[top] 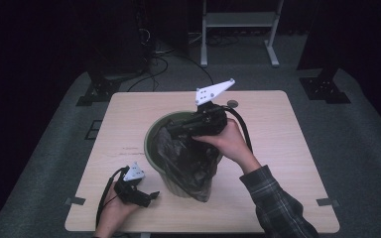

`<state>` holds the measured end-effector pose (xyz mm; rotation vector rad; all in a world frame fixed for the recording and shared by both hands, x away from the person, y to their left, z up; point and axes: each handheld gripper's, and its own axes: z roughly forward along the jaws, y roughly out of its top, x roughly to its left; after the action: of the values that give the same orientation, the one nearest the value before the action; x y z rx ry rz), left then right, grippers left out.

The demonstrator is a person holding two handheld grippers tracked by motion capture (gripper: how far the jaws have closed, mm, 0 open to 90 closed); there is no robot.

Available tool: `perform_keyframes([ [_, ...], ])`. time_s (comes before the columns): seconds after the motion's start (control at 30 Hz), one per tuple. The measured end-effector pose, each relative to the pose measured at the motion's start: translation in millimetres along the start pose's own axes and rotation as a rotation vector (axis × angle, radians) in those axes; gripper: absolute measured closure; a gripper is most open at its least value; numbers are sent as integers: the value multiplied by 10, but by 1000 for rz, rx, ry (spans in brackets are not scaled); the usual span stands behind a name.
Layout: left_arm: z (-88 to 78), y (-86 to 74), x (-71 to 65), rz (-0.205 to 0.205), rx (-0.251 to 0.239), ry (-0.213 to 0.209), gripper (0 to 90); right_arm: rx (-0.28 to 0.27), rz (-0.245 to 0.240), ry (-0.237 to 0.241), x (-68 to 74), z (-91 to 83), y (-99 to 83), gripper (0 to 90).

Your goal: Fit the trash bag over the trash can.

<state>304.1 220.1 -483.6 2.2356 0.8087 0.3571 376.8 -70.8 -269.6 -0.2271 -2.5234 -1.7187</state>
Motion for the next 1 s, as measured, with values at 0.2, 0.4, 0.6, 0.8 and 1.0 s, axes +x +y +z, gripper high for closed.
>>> perform_keyframes([
  [0.2, 0, 0, 0, 0, 0, 0, 0, 19, 20, -23, -32, -127, -152, 879],
  [0.4, 0, 0, 0, 1, 0, 0, 0, 77, -10, -15, 52, -3, -146, 747],
  [0.6, 0, 0, 0, 0, -1, 0, 0, 57, 10, -46, 95, -118, -151, 573],
  [0.8, 0, 0, 1, 1, 0, 0, 0, 19, 6, -73, 200, -406, -194, 561],
  [1.0, 0, 0, 0, 0, 0, 0, 0, -6, 10, -109, 316, -717, -322, 558],
])
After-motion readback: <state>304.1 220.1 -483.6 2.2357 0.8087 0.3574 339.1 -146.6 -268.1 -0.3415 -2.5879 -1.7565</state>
